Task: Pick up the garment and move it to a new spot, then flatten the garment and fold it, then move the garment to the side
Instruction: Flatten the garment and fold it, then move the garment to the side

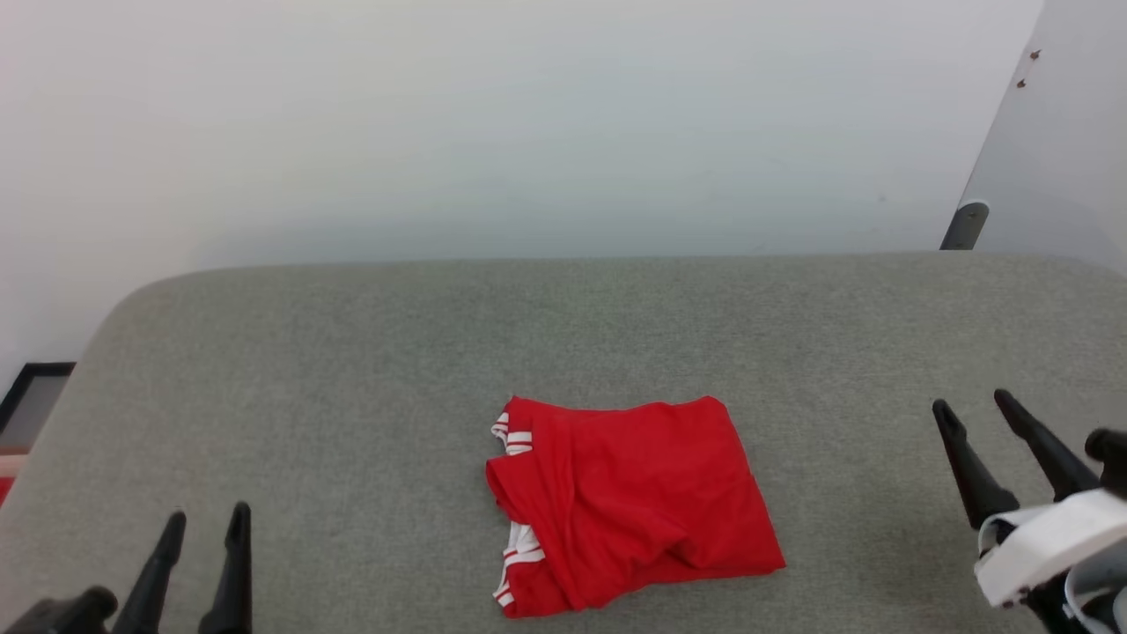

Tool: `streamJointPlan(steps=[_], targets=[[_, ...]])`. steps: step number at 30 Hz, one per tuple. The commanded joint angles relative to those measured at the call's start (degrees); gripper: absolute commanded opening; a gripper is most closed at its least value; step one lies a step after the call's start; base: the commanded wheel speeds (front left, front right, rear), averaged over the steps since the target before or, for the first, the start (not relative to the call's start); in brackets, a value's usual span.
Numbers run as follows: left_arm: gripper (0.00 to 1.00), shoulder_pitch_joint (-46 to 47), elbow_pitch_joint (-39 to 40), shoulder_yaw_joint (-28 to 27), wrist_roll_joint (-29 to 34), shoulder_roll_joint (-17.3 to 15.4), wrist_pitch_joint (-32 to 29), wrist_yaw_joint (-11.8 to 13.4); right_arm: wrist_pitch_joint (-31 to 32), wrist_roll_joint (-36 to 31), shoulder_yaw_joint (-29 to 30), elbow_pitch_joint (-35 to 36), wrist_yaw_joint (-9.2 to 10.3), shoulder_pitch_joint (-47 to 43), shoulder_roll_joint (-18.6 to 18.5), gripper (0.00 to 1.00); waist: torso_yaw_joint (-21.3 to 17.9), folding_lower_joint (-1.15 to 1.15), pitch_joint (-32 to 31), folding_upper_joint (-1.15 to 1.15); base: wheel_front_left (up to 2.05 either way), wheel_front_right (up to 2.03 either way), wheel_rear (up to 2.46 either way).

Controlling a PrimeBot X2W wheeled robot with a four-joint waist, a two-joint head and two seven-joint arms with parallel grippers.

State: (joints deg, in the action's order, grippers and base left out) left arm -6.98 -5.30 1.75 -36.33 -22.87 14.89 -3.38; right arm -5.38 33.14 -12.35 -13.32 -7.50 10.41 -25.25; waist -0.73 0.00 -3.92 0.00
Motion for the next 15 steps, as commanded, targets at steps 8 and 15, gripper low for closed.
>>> streamJointPlan(steps=[8,15], targets=[[1.0,-1.4,-2.1,0.4,-0.7,-0.3,0.0,-0.9,-4.9,-3.0,0.9,0.8,0.02,-4.1,0.8,1.0,-0.9,0.0,-0.8,0.0,0.0,0.0,0.0],[1.0,-1.6,-2.9,0.2,-0.8,-0.1,0.1,-1.3,-5.9,-3.0,1.8,1.0,0.02,-6.1,1.3,1.0,-1.1,0.0,-1.0,0.0,0.0,0.0,0.0]])
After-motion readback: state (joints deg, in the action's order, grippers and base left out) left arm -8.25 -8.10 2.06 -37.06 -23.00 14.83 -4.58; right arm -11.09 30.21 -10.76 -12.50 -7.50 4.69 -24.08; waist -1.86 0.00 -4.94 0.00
